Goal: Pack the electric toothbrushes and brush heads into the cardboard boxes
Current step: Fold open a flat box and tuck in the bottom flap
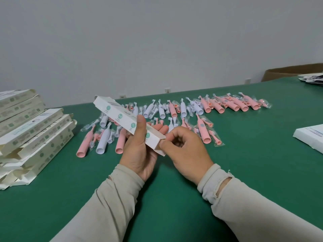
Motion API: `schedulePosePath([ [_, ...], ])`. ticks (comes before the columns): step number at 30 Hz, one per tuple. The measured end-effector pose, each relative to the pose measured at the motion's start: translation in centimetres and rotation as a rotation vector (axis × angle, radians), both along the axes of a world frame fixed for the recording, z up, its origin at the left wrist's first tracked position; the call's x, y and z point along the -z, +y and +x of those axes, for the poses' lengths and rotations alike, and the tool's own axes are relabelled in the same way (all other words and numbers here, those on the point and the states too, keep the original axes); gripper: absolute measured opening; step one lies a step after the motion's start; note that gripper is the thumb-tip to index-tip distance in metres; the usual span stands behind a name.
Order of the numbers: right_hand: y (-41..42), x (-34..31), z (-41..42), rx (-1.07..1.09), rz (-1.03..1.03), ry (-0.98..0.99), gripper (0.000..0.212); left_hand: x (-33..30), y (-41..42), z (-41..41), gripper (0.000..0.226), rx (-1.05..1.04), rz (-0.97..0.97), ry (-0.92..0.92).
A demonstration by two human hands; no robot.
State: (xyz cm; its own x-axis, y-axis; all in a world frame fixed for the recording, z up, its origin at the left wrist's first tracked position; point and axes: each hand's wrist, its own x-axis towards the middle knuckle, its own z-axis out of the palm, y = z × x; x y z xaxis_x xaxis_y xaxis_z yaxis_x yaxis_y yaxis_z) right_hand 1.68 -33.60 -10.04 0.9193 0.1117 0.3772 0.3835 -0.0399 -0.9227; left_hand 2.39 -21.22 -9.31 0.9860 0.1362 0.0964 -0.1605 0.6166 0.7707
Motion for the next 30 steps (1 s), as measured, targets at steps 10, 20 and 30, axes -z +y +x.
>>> schedulePosePath([
  [10, -0.4, -0.7, -0.6, -0.182, -0.053, -0.123, 0.019, -0.2, 0.3, -0.1, 0.040, 0.121, -0.167, 0.013],
  [20, -0.7, -0.7, -0.3, 0.025, -0.168, -0.283, 0.013, -0.8, 0.2, -0.6, 0.033, 0.087, -0.222, 0.036],
  [30, -1.1, -0.8, -0.1, 0.091, -0.207, -0.295, 0.015, -1.0, 0.0, -1.0, 0.054, 0.218, -0.126, 0.023],
])
